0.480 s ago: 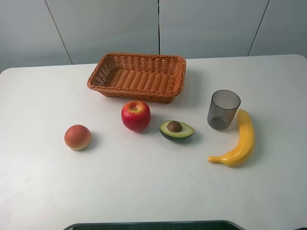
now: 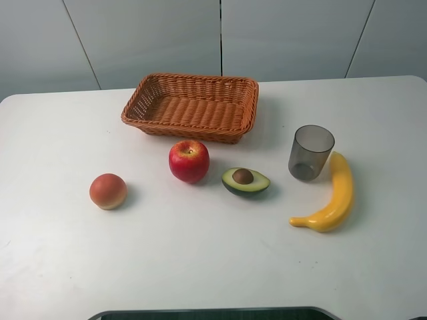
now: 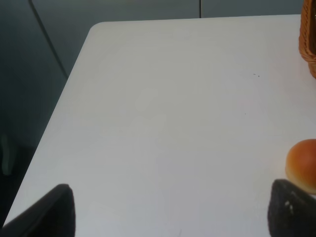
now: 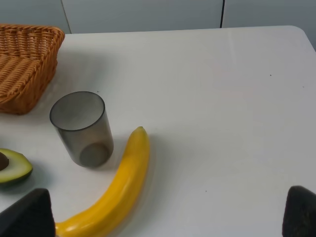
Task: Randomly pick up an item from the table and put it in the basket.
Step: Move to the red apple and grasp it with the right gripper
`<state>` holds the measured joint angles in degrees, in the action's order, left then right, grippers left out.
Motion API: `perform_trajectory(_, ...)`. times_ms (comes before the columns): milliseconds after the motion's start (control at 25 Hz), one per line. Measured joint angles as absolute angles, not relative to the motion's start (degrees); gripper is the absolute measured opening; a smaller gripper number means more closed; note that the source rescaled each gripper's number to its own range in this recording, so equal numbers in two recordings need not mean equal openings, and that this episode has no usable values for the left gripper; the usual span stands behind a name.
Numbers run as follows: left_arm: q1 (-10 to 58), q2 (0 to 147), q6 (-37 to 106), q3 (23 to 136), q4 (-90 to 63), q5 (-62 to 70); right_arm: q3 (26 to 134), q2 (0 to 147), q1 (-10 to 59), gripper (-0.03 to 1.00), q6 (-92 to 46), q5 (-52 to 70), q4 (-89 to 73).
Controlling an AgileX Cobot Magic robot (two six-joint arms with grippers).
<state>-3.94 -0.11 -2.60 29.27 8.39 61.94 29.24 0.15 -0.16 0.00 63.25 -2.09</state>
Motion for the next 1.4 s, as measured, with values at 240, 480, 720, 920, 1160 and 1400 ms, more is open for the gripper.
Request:
perform_trajectory(240, -3.9, -0.1, -2.6, 29.3, 8.4, 61.9, 29.2, 0.2, -0.2, 1.00, 0.0, 63.2, -2.1)
perform_trajectory(480, -3.9, -0.1, -2.6, 29.3, 8.4, 61.9, 29.2, 0.2, -0.2, 1.00, 0.0, 63.2, -1.7)
perform_trajectory(720, -3.9, -0.1, -2.6, 29.3, 8.4, 61.9, 31.0, 3.9, -0.2, 1.00, 0.0, 65.5, -6.6)
perform_trajectory(920, -3.9, -0.1, -2.6, 29.3, 8.4, 61.9, 37.8, 17.0, -0.2, 1.00, 0.0, 66.2, -7.0)
perform_trajectory(1160, -3.9, -0.1, -2.6, 29.3, 8.4, 61.9, 43.5, 30.6, -0.2, 1.00, 0.0, 64.6, -8.4)
perform_trajectory(1400, -3.9, -0.1, -2.6, 29.3, 8.4, 61.9, 44.6, 37.2, 8.1, 1.00, 0.7, 60.2, -8.1)
